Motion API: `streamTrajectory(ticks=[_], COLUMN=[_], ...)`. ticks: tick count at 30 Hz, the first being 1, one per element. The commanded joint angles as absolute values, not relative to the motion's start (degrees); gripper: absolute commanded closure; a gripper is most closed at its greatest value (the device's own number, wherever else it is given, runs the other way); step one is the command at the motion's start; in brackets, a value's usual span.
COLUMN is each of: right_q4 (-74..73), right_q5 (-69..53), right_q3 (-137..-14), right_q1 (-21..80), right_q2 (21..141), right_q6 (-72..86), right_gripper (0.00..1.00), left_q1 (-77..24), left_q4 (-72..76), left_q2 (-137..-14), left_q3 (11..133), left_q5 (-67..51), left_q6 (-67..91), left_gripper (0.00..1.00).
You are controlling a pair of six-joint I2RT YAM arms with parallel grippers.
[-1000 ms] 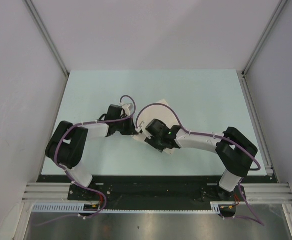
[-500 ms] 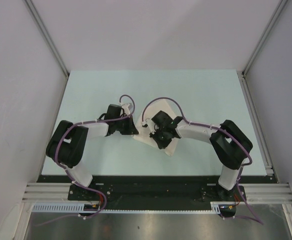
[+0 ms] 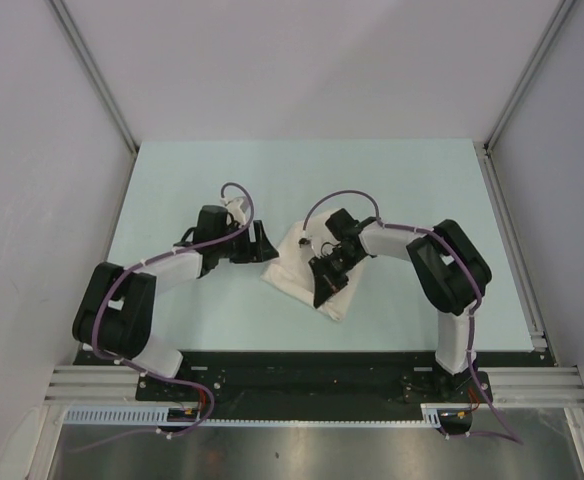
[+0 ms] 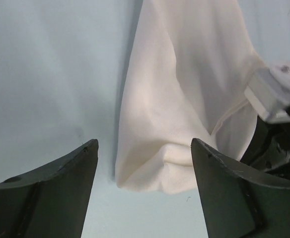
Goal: Fold the napkin, place the utensils inside, and roll it up
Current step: Roll the napkin with the utensil
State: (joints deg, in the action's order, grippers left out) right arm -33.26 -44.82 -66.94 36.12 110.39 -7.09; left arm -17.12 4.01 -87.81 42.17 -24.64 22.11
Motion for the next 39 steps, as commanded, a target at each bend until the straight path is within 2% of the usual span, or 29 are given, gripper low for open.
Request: streamTrajectory(ticks=[1, 8, 12, 24, 27, 29, 30, 32, 33, 36, 39], right_q4=[-36.1, -38.9, -39.2, -39.4, -39.4, -39.4, -39.3, -39.0, -38.8, -38.8, -39.2], right_q5=[-54.9, -57.6, -58.4, -59.9, -59.9, -60.1, -60.5, -60.6, -60.8, -60.8, -60.4], right_q3=[-70.9, -75.1, -75.8, -75.8, -75.8, -75.9, -75.9, -76.0, -76.1, -76.9, -78.1], right_q1=[33.9, 31.4, 30.5, 28.4, 28.1, 27.6, 27.5, 27.0, 26.9, 26.5, 26.5], right_q2=[115.1, 120.9, 122.3, 125.6, 126.1, 126.3, 126.2, 125.7, 125.4, 123.9, 121.4], right_q6=[-6.9, -8.5, -8.3, -7.2, -7.2, -7.0, -6.9, -6.5, -6.2, -5.1, -4.0], right_gripper=[1.00, 1.00, 1.00, 1.00, 1.00, 1.00, 1.00, 1.00, 0.99, 0.92, 0.78], left_q1=[-17.0, -17.0, -17.0, -17.1, -17.1, -17.2, -17.1, -17.1, -17.1, -17.2, -17.1], left_q4=[6.8, 12.4, 12.6, 16.3, 17.6, 18.0, 17.8, 17.5, 17.0, 16.0, 14.9], left_q2=[-86.6, -87.7, -89.8, -94.8, -96.2, -96.9, -97.0, -97.1, -97.1, -97.3, -97.6], left_q3=[38.8, 36.0, 36.4, 36.8, 36.8, 36.7, 36.7, 36.7, 36.8, 37.3, 37.9], left_q5=[-26.4, -30.2, -30.1, -31.5, -32.6, -33.0, -32.9, -32.5, -32.3, -31.9, -31.6], left_q6=[22.3, 22.3, 21.4, 21.2, 21.9, 22.3, 22.2, 22.1, 21.9, 21.7, 21.8], left_gripper=[0.19, 0.18, 0.20, 0.41, 0.52, 0.66, 0.77, 0.89, 0.99, 1.00, 1.00])
